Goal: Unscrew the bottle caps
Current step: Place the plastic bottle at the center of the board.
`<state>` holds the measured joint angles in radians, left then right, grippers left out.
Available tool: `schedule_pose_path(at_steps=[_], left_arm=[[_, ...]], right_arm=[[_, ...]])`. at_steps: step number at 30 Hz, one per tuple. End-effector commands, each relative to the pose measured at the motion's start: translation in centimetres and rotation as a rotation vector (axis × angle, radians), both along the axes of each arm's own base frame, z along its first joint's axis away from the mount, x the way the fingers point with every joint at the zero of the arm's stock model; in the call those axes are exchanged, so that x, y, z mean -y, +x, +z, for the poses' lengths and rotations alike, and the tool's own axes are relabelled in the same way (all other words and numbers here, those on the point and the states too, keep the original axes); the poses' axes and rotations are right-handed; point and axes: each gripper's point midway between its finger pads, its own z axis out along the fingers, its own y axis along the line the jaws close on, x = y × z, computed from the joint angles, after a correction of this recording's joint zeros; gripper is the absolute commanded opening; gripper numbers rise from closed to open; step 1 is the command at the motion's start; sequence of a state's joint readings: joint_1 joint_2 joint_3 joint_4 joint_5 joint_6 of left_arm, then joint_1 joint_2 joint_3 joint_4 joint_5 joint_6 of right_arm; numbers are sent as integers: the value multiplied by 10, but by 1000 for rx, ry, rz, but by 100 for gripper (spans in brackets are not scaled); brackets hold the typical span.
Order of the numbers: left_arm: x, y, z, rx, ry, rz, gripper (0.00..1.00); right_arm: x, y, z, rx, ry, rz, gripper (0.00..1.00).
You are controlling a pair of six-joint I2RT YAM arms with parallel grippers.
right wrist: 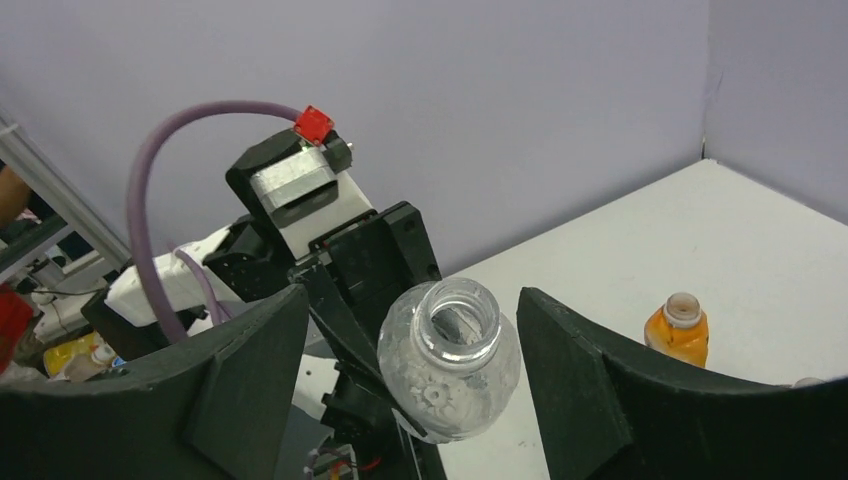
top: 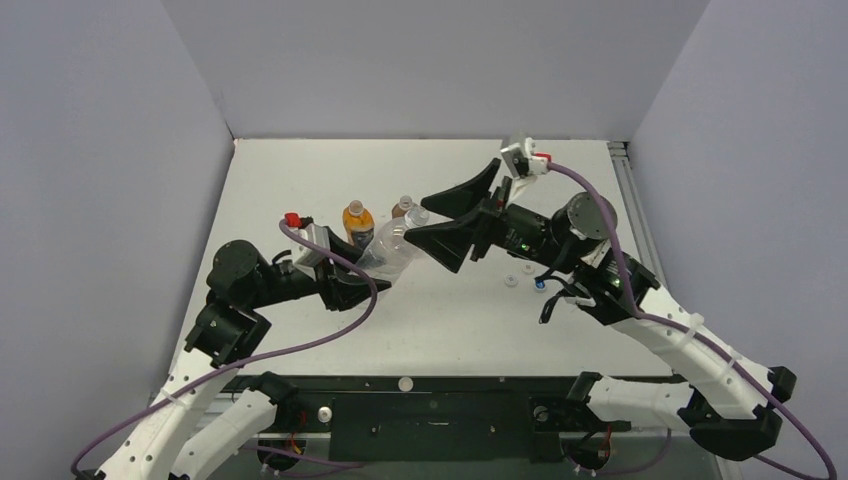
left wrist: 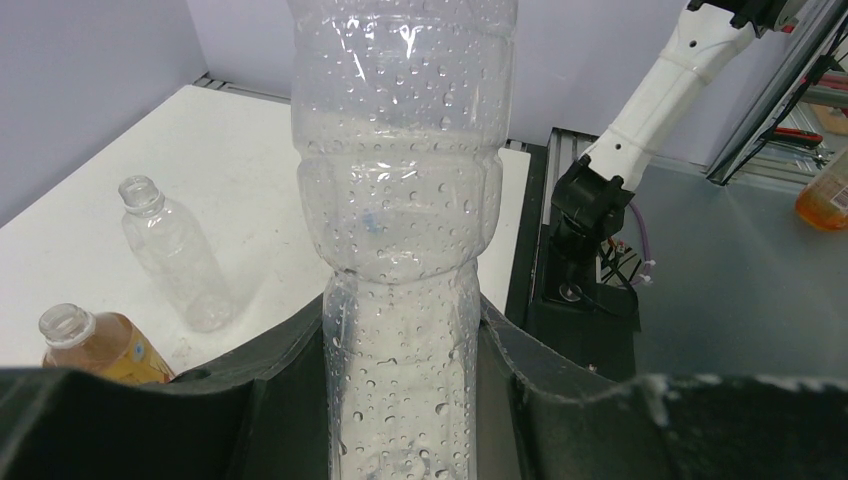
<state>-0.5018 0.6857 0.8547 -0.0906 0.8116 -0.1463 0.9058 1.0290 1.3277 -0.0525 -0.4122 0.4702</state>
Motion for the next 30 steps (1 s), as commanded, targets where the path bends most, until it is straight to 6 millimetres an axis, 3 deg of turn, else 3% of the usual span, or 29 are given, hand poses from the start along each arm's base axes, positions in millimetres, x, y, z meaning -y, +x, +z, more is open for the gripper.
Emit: schedule_pose_path(at_steps=[1, 6, 8, 14, 15, 16, 17, 18, 20, 25, 30], left_arm=[[-2, -2, 17, 58, -36, 2, 0], [-3, -3, 18, 62, -36, 1, 0], [-3, -3, 17, 62, -37, 1, 0], [-4, -1, 18, 58, -40, 20, 0], [-4, 1, 18, 53, -41, 30, 6], [-6, 5, 17, 36, -43, 58, 28], [-6, 7, 16, 26, -44, 74, 43], [-8, 13, 13, 1, -37, 105, 73], [-11, 22, 2, -48, -8, 160, 99], [-29, 38, -30, -108, 130, 269, 97], [-65, 62, -57, -265, 218, 418, 97]], right_arm=[[-14, 2, 19, 57, 9, -15, 70], [-26, 15, 2, 30, -42, -60, 64], [-27, 15, 1, 23, -36, -59, 56], [-28, 18, -5, -1, -26, -69, 19], [-27, 18, -6, -4, -27, -74, 8], [-27, 21, -10, -11, -33, -86, 0], [-25, 21, -11, -13, -38, -94, 0], [-24, 25, -15, -17, -47, -111, 0], [-21, 30, -23, -19, -88, -147, 0], [-6, 58, -79, -20, -342, -300, 0], [6, 78, -138, -49, -498, -411, 0]])
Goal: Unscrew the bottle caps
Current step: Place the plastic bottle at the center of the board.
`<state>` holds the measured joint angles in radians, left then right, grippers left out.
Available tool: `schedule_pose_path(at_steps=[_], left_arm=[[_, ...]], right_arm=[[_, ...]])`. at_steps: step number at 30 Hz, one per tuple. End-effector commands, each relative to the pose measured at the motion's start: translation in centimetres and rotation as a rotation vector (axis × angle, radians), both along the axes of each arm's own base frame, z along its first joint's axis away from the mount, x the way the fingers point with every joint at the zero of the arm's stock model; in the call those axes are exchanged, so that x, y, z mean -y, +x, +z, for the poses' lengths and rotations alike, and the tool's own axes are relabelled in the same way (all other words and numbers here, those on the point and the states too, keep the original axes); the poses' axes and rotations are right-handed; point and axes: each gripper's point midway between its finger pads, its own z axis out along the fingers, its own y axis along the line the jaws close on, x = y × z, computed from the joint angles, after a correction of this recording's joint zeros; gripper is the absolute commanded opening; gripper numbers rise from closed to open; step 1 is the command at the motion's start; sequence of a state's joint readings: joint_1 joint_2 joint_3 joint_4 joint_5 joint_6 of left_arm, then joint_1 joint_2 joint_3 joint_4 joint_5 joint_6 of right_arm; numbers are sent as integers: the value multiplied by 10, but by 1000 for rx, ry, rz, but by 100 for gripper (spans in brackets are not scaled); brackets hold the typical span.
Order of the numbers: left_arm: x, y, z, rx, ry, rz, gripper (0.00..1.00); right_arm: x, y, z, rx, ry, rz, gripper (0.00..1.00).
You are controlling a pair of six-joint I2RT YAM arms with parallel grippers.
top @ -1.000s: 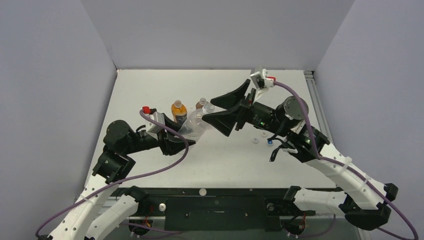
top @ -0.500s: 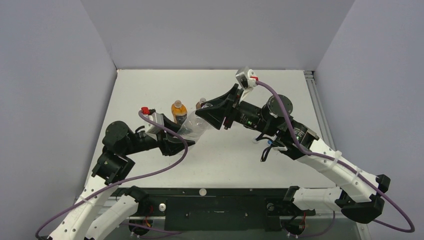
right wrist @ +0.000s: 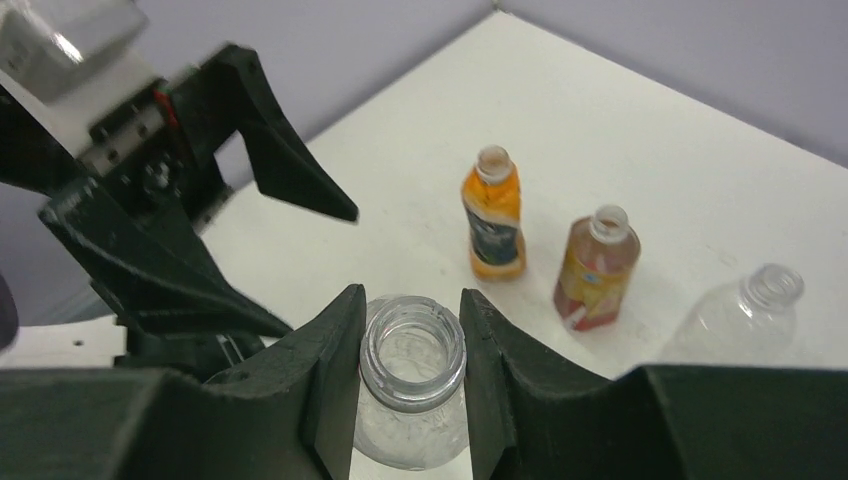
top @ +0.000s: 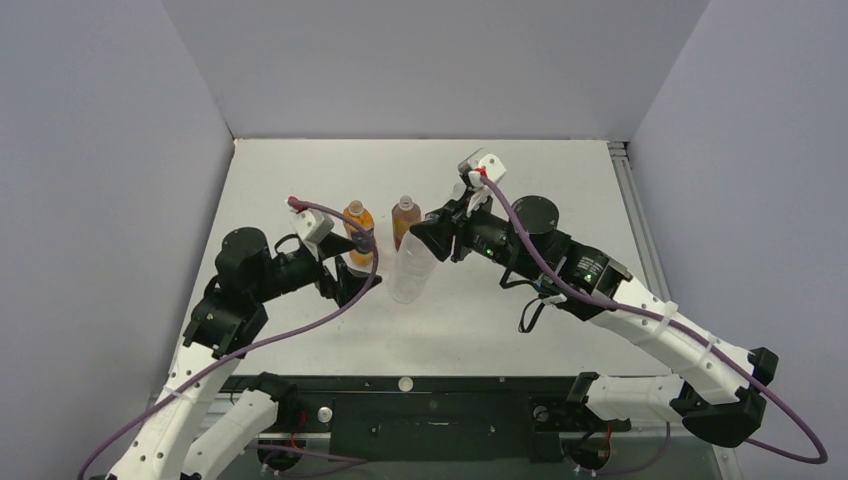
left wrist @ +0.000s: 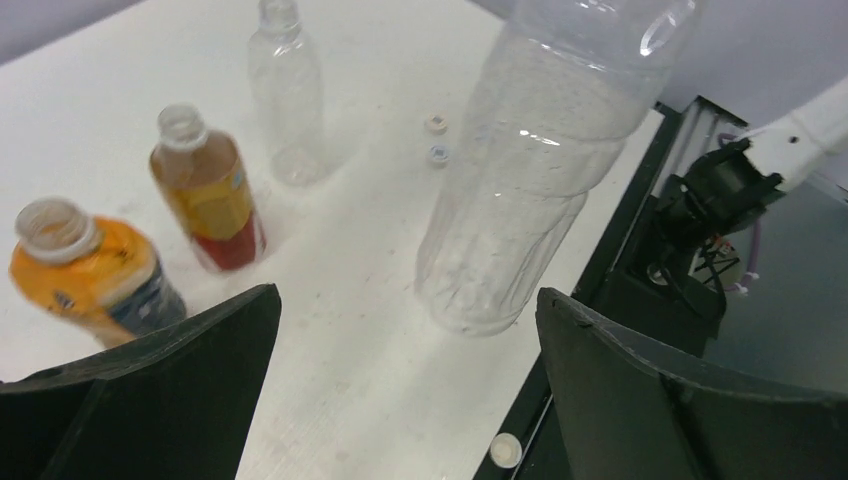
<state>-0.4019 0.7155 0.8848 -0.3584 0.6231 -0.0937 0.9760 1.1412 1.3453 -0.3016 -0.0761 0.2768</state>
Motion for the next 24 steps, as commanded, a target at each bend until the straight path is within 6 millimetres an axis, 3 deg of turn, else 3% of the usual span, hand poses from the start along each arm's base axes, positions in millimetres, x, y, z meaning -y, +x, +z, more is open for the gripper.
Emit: schedule_pose_path(at_steps=[1, 7, 12, 24], left_arm=[[-36, 20, -13, -100, 84, 140, 97], [-80, 40, -43, -201, 174, 296, 97], [-103, 50, -72, -247, 232, 436, 97], [-124, 67, -88, -182, 217, 581, 97]], right_arm=[[17, 24, -60, -13, -177, -137, 0], [23, 50, -120, -30, -302, -270, 0], [27, 73, -146, 22, -343, -384, 0], [25, 100, -161, 55, -200, -540, 0]])
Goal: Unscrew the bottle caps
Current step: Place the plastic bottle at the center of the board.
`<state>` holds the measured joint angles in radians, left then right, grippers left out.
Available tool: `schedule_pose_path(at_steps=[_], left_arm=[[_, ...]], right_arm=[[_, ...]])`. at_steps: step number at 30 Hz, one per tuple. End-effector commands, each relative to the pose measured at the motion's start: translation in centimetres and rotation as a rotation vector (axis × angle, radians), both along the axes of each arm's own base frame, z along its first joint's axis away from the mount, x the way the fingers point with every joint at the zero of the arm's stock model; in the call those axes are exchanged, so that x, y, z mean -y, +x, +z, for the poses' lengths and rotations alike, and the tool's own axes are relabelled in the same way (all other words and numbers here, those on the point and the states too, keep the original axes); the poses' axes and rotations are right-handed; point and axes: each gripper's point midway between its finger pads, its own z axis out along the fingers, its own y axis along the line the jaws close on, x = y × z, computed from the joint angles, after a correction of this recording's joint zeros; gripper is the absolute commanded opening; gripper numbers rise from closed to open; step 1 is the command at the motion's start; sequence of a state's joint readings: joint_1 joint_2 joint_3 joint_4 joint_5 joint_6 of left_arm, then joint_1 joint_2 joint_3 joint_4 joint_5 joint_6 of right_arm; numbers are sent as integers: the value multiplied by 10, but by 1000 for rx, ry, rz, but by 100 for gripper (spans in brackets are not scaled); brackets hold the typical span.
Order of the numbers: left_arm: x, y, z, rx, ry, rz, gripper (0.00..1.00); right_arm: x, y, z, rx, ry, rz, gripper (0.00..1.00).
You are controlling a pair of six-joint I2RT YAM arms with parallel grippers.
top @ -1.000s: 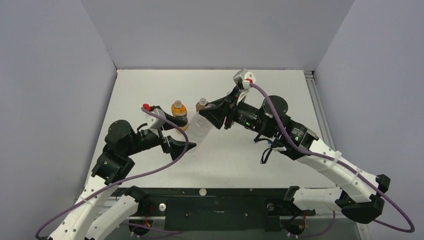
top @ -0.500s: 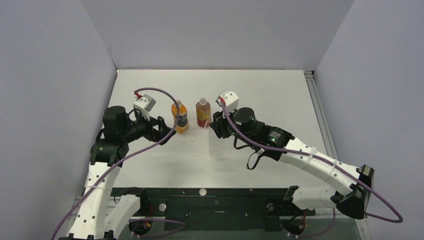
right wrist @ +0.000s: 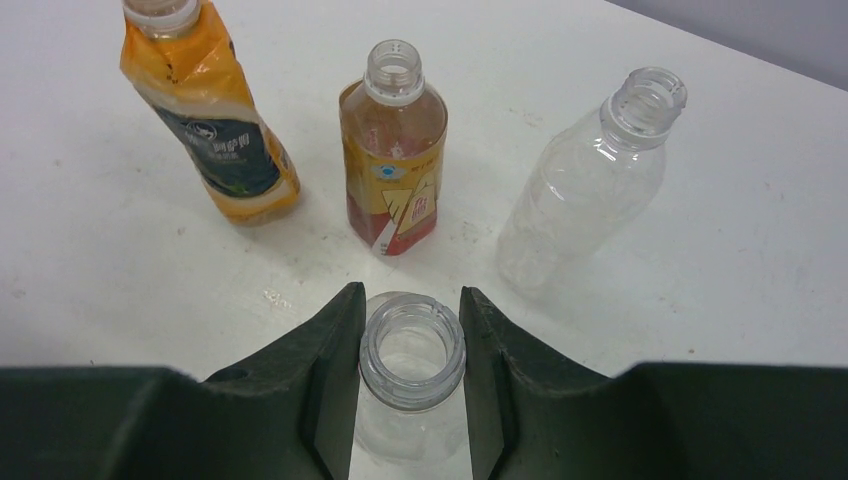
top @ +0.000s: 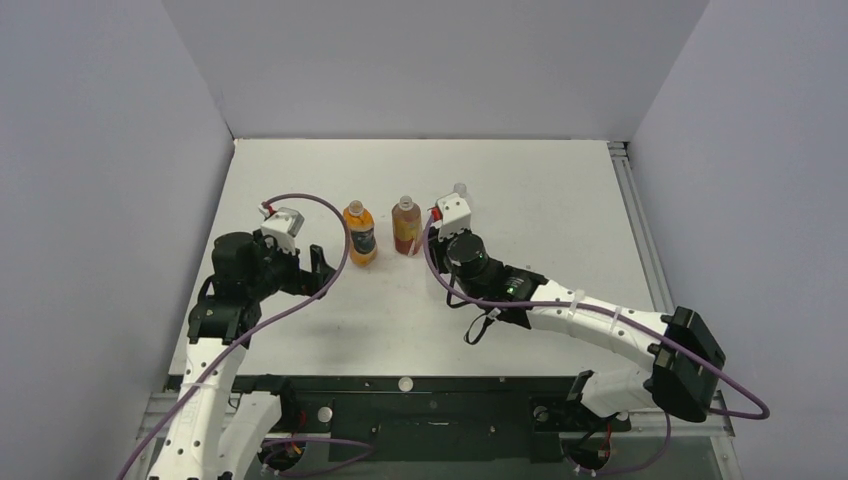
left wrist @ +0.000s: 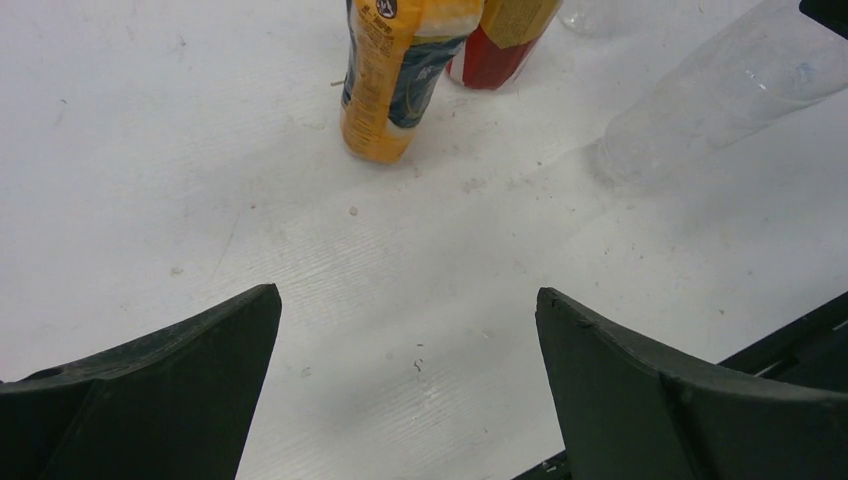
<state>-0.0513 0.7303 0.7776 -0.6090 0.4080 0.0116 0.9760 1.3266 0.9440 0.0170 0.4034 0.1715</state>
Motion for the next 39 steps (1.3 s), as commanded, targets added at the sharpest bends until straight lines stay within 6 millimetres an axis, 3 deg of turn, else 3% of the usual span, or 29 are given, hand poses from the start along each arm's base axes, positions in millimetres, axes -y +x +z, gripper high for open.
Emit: schedule_pose_path(at_steps=[1, 15, 21, 35, 39], left_arm=[[-10, 23, 17, 99, 18, 60, 97], [-7, 33, 25, 135, -29, 71, 97], [-5, 35, 31, 152, -42, 68, 97], [-4, 37, 49, 187, -66, 77, 96], [-7, 39, 53, 193, -60, 91, 97]], right_arm=[[-5, 16, 20, 85, 149, -86, 0], [-16, 7, -13, 88, 118, -125, 1], [-17, 4, -21, 86, 105, -132, 29], [-14, -8, -3, 106, 88, -107, 71], [-13, -8, 7, 114, 96, -107, 76]])
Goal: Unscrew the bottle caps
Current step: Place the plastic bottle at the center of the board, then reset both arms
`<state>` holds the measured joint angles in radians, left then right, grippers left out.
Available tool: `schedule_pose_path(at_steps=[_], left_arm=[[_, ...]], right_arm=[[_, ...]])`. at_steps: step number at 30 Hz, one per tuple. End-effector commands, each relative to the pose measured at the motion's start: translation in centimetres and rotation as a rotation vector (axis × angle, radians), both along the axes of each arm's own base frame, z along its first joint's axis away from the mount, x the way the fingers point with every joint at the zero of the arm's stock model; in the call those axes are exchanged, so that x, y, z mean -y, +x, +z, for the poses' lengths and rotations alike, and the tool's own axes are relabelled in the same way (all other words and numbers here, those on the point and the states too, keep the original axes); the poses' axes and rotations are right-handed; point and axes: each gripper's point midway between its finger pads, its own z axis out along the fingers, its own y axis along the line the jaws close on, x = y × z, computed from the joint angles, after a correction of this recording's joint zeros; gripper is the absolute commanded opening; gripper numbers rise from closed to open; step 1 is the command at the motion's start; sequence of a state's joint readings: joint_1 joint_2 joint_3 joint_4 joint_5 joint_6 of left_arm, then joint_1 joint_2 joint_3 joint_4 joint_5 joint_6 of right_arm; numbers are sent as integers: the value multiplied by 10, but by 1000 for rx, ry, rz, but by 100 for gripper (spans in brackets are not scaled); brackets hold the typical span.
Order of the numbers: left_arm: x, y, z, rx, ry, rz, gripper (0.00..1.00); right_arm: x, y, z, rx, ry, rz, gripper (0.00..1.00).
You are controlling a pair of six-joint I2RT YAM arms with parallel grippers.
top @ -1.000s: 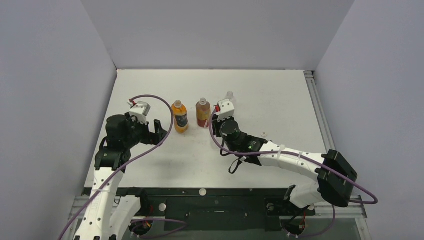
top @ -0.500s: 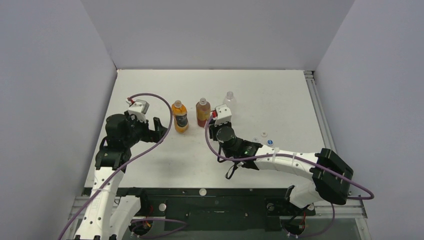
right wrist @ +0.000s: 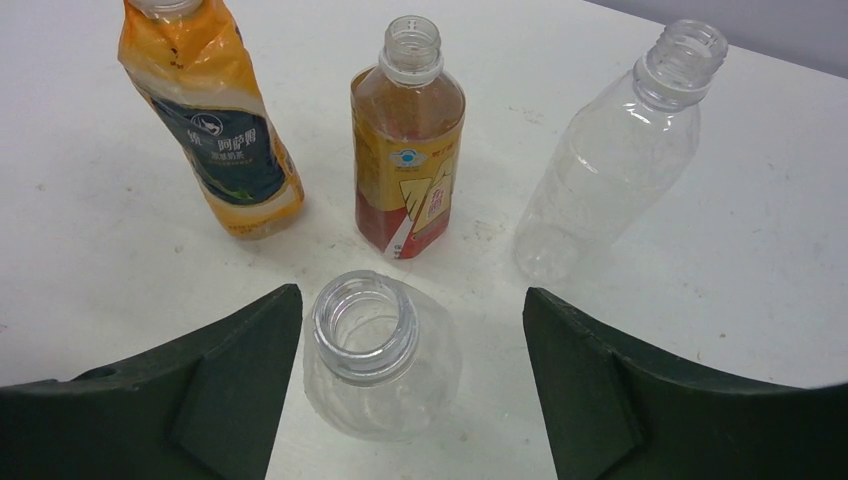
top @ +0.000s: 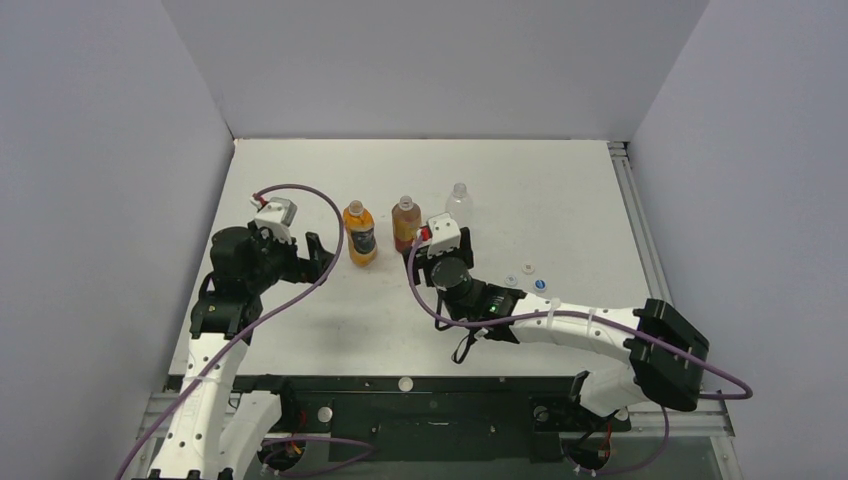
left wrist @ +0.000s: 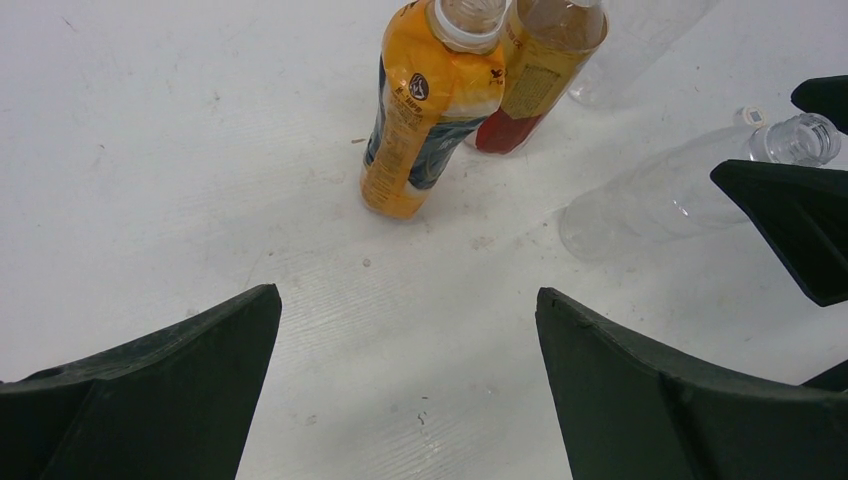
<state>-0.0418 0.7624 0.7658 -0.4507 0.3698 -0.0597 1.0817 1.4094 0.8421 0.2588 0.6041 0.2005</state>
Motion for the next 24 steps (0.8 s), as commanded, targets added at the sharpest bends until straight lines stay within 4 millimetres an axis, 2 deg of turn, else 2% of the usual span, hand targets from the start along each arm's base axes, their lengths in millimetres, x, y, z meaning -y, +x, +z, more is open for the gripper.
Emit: schedule_pose_path(at_steps=[1, 9, 15, 19, 20, 23, 24], left_arm=[[-3, 11, 36, 106, -11, 22, 97], [-6, 13, 46, 125, -6, 39, 97], [-12, 17, 49, 122, 4, 79, 96], [-17, 21, 52, 125, 26, 97, 97], [-18, 22, 52, 127, 36, 100, 96], [-23, 27, 47, 119, 59, 112, 96], [-27, 32, 46, 123, 71, 123, 96]], right_arm=[[4, -1, 33, 43, 55, -13, 78], [6, -7, 52, 56, 78, 3, 83], [13, -19, 93, 80, 131, 10, 85], [42, -29, 145, 121, 214, -12, 85], [51, -30, 153, 122, 208, -27, 85], [96, -35, 188, 147, 256, -99, 86], [116, -28, 193, 155, 265, -164, 86]])
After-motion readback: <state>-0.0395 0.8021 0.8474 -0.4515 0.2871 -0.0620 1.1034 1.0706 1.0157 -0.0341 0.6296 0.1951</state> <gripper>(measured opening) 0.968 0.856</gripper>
